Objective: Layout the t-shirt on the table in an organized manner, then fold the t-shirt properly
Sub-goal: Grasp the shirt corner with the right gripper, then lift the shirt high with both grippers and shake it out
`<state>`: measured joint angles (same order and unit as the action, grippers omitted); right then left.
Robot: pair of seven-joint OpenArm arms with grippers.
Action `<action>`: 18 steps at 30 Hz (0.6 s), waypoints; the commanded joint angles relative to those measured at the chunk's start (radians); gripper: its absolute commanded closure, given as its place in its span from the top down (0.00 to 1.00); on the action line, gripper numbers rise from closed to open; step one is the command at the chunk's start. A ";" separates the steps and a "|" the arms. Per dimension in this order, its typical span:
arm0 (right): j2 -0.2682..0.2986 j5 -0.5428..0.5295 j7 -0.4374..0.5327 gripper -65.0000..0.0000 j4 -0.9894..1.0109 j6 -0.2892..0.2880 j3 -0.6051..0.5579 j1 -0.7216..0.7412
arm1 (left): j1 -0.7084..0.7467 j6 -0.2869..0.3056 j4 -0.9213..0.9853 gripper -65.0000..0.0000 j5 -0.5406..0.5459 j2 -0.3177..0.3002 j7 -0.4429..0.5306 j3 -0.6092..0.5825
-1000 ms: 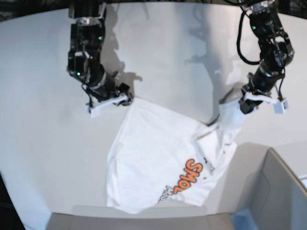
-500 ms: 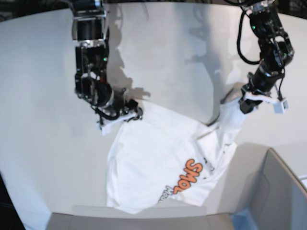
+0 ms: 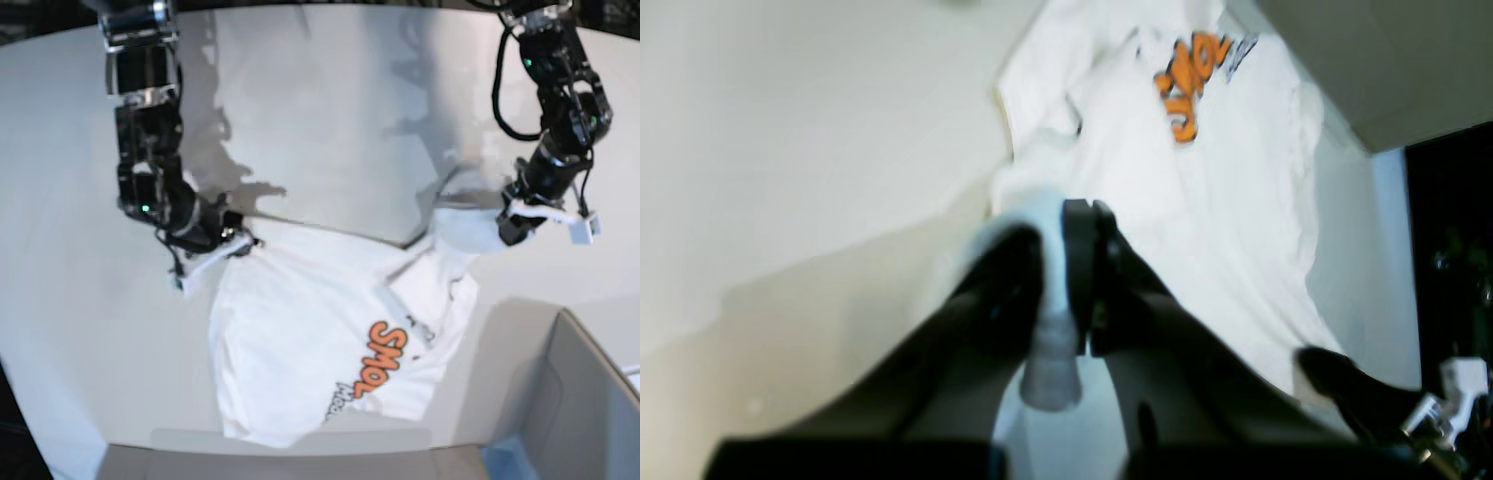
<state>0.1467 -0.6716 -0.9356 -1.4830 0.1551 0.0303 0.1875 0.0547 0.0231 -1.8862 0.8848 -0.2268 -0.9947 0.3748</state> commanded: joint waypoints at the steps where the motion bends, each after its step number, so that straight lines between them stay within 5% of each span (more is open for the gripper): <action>1: 0.018 -0.024 0.022 0.00 -0.057 -0.027 0.009 0.048 | -0.057 0.011 -0.019 0.00 0.017 -0.012 0.027 0.005; 10: 0.127 -0.023 0.019 0.00 -0.175 -0.116 0.069 0.272 | -0.395 0.010 0.000 0.00 0.012 -0.016 0.027 0.006; 18: 0.218 -0.023 0.020 0.00 -0.009 -0.148 0.069 0.602 | -0.778 0.010 0.300 0.00 0.014 -0.041 0.038 0.082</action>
<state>0.3557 -0.6827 -0.9451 -1.4723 0.0101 0.0929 0.7551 -0.6724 0.0090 -1.5578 0.8627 -0.2588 -0.9859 0.4660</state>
